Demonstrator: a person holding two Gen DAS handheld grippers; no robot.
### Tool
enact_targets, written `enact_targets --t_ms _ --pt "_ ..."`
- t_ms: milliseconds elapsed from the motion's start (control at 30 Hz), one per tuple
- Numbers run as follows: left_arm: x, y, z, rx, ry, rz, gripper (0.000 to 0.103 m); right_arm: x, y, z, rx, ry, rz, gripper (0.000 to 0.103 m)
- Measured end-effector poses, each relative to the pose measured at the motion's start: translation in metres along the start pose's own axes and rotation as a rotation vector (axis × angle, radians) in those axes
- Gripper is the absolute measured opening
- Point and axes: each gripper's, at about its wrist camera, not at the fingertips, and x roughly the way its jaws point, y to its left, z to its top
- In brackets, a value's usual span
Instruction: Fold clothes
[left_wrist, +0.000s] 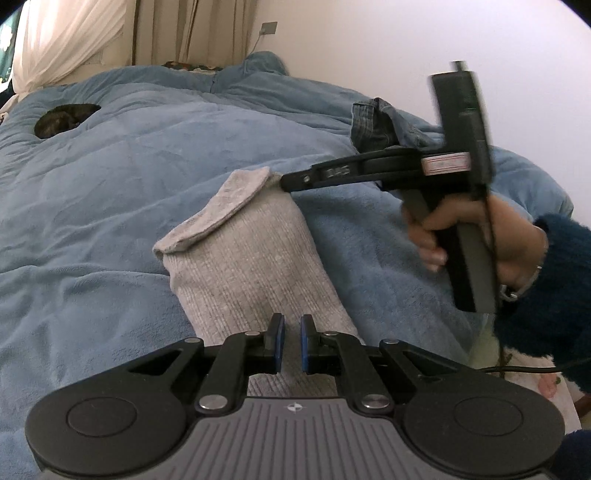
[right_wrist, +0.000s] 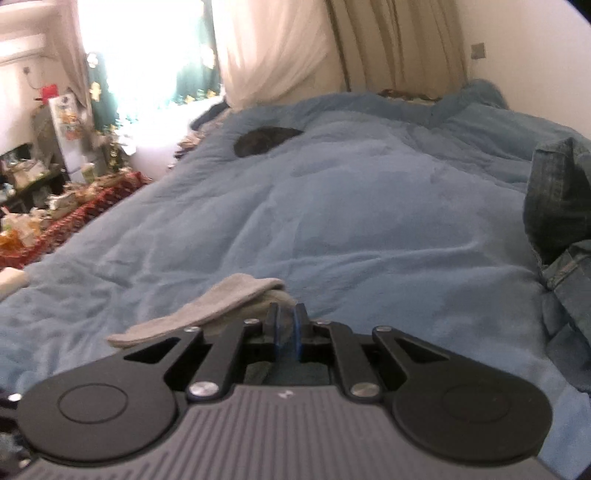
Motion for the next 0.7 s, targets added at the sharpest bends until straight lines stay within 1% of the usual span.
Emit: enact_targets --t_ms 100,167,200,300,367,400,467,533,600,700 --pt "0.001 0.001 -0.001 -0.005 0.003 -0.004 0.009 0.006 0.021 -0.001 -0.115 0.023 0.007 0.008" --pt "0.001 0.0 -0.001 -0.005 0.005 -0.002 0.01 0.015 0.031 0.0 -0.136 0.035 -0.008 0.008" --pt "0.001 -0.001 -0.001 -0.002 0.005 -0.002 0.011 0.02 0.034 0.001 -0.137 0.04 -0.015 0.008" --pt "-0.001 -0.002 -0.002 0.001 0.008 -0.002 0.011 0.027 0.02 0.005 -0.021 0.038 -0.029 0.005" --pt "-0.002 -0.002 -0.003 -0.007 0.008 -0.005 0.011 0.019 0.017 0.005 0.011 0.03 -0.029 0.006" --pt "-0.003 -0.002 -0.003 -0.012 0.007 -0.007 0.011 0.015 0.016 0.005 0.02 0.026 -0.031 0.008" --pt "-0.007 -0.002 -0.004 -0.018 -0.003 -0.016 0.011 -0.002 0.017 0.001 -0.015 0.017 -0.041 0.009" --pt "-0.011 -0.002 -0.004 -0.025 -0.013 -0.027 0.011 -0.02 0.017 -0.006 -0.016 0.015 -0.031 0.009" --pt "-0.019 0.0 -0.005 -0.035 -0.035 -0.036 0.011 -0.038 0.02 -0.014 -0.009 0.011 0.015 0.009" --pt "-0.027 0.001 -0.004 -0.041 -0.06 -0.045 0.011 -0.053 0.042 -0.026 -0.053 0.037 0.079 0.01"
